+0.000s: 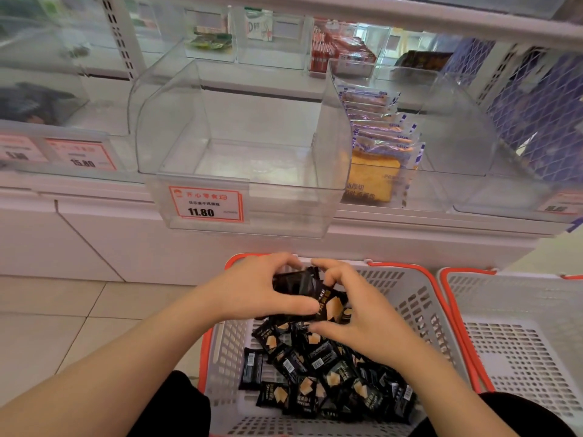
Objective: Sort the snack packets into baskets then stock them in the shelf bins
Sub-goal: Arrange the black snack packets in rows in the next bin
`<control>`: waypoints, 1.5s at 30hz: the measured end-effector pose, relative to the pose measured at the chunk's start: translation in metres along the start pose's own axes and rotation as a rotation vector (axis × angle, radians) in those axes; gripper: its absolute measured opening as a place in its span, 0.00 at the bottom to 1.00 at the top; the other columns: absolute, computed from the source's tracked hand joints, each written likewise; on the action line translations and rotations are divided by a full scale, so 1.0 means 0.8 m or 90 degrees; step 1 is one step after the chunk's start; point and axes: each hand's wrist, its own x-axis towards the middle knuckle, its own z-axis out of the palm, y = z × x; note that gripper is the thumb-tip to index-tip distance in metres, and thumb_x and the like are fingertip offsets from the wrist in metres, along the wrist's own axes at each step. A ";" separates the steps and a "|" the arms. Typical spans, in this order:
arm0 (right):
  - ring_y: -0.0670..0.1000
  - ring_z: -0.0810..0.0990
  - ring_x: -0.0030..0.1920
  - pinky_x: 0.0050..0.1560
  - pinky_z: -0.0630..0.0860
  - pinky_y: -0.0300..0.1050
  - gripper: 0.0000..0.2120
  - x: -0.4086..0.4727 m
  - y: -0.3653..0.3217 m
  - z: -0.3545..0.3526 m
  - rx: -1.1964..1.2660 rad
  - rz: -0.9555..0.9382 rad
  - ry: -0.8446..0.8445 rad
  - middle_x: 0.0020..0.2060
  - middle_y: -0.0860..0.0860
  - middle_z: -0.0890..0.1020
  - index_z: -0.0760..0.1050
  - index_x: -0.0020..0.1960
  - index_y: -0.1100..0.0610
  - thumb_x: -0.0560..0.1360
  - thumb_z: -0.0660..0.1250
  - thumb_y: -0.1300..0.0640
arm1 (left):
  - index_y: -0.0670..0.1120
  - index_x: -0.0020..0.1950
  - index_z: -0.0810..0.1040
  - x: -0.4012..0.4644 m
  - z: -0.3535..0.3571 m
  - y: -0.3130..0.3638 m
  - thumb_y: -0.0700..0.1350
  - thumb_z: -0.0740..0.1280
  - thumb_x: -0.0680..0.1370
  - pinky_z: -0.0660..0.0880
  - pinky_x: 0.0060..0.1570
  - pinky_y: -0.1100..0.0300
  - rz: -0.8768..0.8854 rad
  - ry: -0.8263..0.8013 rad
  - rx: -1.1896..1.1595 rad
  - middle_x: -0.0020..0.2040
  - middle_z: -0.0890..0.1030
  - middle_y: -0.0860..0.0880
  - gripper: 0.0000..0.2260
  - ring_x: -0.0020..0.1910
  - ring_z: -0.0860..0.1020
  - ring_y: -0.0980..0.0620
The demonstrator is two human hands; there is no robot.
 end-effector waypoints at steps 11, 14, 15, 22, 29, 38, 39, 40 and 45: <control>0.52 0.70 0.66 0.66 0.65 0.46 0.51 0.009 -0.041 -0.002 -0.327 -0.184 0.076 0.67 0.54 0.71 0.50 0.76 0.58 0.64 0.74 0.41 | 0.56 0.58 0.66 -0.041 -0.003 0.015 0.63 0.71 0.59 0.76 0.50 0.58 0.165 0.205 0.210 0.51 0.80 0.58 0.32 0.51 0.79 0.57; 0.50 0.72 0.61 0.60 0.65 0.39 0.49 0.013 -0.068 -0.023 -0.277 -0.166 0.072 0.61 0.50 0.74 0.59 0.74 0.55 0.60 0.75 0.38 | 0.62 0.52 0.64 -0.056 -0.017 0.027 0.62 0.73 0.56 0.76 0.48 0.59 0.202 0.249 0.018 0.47 0.79 0.60 0.29 0.47 0.78 0.62; 0.48 0.71 0.60 0.58 0.66 0.38 0.47 0.017 -0.082 -0.032 -0.241 -0.152 0.081 0.60 0.47 0.73 0.61 0.72 0.52 0.59 0.75 0.37 | 0.63 0.53 0.64 -0.060 -0.024 0.033 0.60 0.73 0.56 0.76 0.49 0.61 0.222 0.266 -0.042 0.48 0.79 0.61 0.30 0.48 0.78 0.62; 0.39 0.77 0.45 0.43 0.73 0.35 0.33 0.098 -0.183 -0.097 -0.023 -0.034 0.228 0.46 0.38 0.78 0.68 0.54 0.42 0.52 0.72 0.35 | 0.62 0.59 0.68 -0.069 -0.121 0.057 0.59 0.66 0.65 0.69 0.60 0.63 0.337 0.474 -0.191 0.60 0.74 0.62 0.22 0.60 0.73 0.62; 0.52 0.72 0.42 0.39 0.68 0.43 0.32 0.270 -0.183 -0.099 -0.244 0.191 0.086 0.39 0.49 0.72 0.63 0.47 0.55 0.60 0.74 0.35 | 0.49 0.66 0.69 -0.045 -0.234 0.015 0.45 0.66 0.76 0.65 0.60 0.61 0.102 0.609 -0.184 0.62 0.72 0.55 0.19 0.61 0.70 0.57; 0.52 0.75 0.43 0.40 0.69 0.43 0.34 0.394 -0.131 -0.027 -0.432 0.321 -0.012 0.35 0.46 0.72 0.67 0.53 0.55 0.59 0.73 0.33 | 0.48 0.66 0.70 0.023 -0.284 -0.027 0.48 0.64 0.77 0.71 0.60 0.58 0.012 0.386 -0.305 0.57 0.77 0.51 0.18 0.53 0.76 0.56; 0.52 0.77 0.46 0.41 0.69 0.43 0.35 0.403 -0.125 -0.022 -0.408 0.329 -0.002 0.39 0.47 0.73 0.68 0.56 0.56 0.61 0.72 0.33 | 0.48 0.67 0.70 0.031 -0.286 -0.030 0.48 0.63 0.77 0.71 0.60 0.58 0.008 0.373 -0.292 0.57 0.77 0.52 0.18 0.53 0.75 0.56; 0.52 0.77 0.51 0.43 0.70 0.43 0.36 0.410 -0.119 -0.018 -0.382 0.339 0.013 0.45 0.49 0.75 0.67 0.60 0.57 0.63 0.71 0.34 | 0.48 0.67 0.70 0.038 -0.286 -0.032 0.49 0.63 0.78 0.70 0.61 0.57 0.010 0.369 -0.276 0.58 0.76 0.52 0.18 0.55 0.75 0.56; 0.59 0.67 0.66 0.61 0.67 0.51 0.42 0.438 -0.102 -0.003 -0.335 0.333 0.041 0.68 0.58 0.65 0.50 0.74 0.62 0.74 0.58 0.35 | 0.50 0.64 0.72 0.052 -0.287 -0.047 0.50 0.64 0.77 0.72 0.61 0.56 0.042 0.394 -0.266 0.57 0.76 0.56 0.16 0.56 0.76 0.58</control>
